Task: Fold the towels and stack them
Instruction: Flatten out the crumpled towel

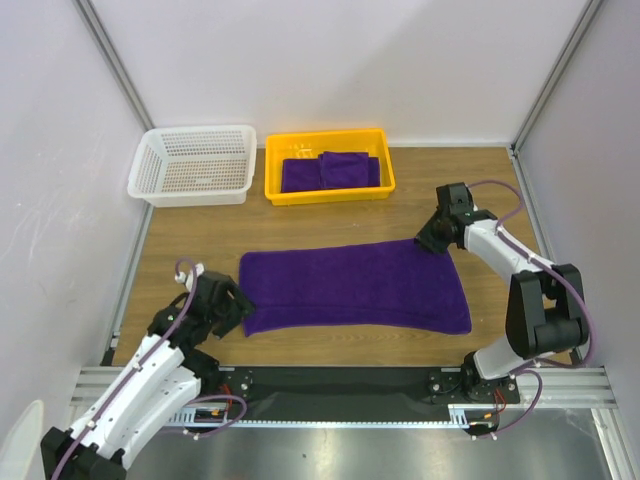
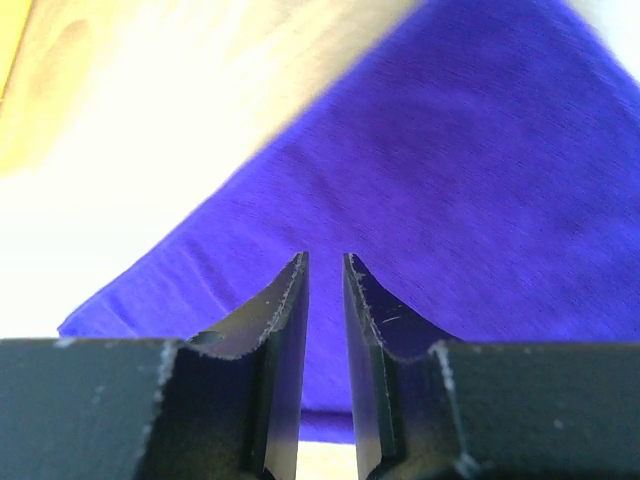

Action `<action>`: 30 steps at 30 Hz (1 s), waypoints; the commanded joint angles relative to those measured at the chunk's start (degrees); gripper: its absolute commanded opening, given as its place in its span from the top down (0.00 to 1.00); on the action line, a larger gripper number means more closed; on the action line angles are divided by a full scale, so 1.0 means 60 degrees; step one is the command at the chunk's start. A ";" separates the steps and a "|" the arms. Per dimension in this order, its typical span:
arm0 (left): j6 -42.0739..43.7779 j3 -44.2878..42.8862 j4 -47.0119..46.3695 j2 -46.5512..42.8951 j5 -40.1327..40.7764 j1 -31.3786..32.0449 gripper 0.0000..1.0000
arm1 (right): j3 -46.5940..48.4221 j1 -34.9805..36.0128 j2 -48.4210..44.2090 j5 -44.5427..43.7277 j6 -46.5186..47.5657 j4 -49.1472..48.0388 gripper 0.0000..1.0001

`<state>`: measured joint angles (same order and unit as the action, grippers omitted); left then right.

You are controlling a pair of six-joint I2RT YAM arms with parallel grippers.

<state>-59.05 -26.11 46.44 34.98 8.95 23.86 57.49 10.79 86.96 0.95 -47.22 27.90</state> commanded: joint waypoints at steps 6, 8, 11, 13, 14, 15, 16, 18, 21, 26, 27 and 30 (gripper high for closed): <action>-0.1175 0.0981 -0.0238 -0.0484 0.0281 0.0550 0.31 | 0.0554 0.0282 0.0712 0.0940 0.0487 -0.1149 0.75; -0.1218 0.1215 -0.0515 -0.0381 0.0193 0.0565 0.32 | 0.0496 0.0297 0.0712 0.0969 0.0560 -0.1105 0.75; -0.1335 0.1348 -0.0780 -0.0308 0.0236 0.0667 0.46 | 0.0408 0.0297 0.0639 0.0911 0.0721 -0.1018 0.75; -0.1408 0.1305 -0.0767 -0.0308 0.0368 0.0799 0.56 | 0.0393 0.0282 0.0595 0.0911 0.0780 -0.0988 0.75; -0.1481 0.1188 -0.0723 -0.0293 0.0412 0.0901 0.67 | 0.0364 0.0282 0.0595 0.0896 0.0795 -0.0988 0.75; -0.1540 0.1115 -0.0636 -0.0264 0.0456 0.0960 0.72 | 0.0349 0.0297 0.0580 0.0896 0.0781 -0.1002 0.75; -0.1642 0.1056 -0.0330 -0.0220 0.0500 0.1018 0.75 | 0.0335 0.0282 0.0595 0.0911 0.0780 -0.1032 0.75; -0.1979 0.0851 0.0052 -0.0002 0.0413 0.1136 0.82 | 0.0305 0.0282 0.0639 0.0926 0.0708 -0.1061 0.75; -0.2302 0.0617 0.0770 0.0451 0.0062 0.1268 0.90 | 0.0261 0.0282 0.0712 0.0955 0.0649 -0.1105 0.75; -0.2537 -0.0320 0.2702 0.1434 0.0075 0.1443 0.97 | 0.0232 0.0268 0.0814 0.0867 0.0590 -0.1105 0.75; -0.2508 -0.0452 0.2894 0.1508 0.0163 0.1473 0.97 | 0.0203 0.0268 0.0815 0.0881 0.0576 -0.1134 0.75; -0.2435 -0.0746 0.3364 0.1524 0.0236 0.1517 0.91 | 0.0042 0.0253 0.0829 0.0896 0.0502 -0.1251 0.75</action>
<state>-72.29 -27.55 60.31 44.49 9.80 32.40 58.37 12.38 91.44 6.33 -43.92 22.04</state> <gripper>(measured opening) 0.077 0.254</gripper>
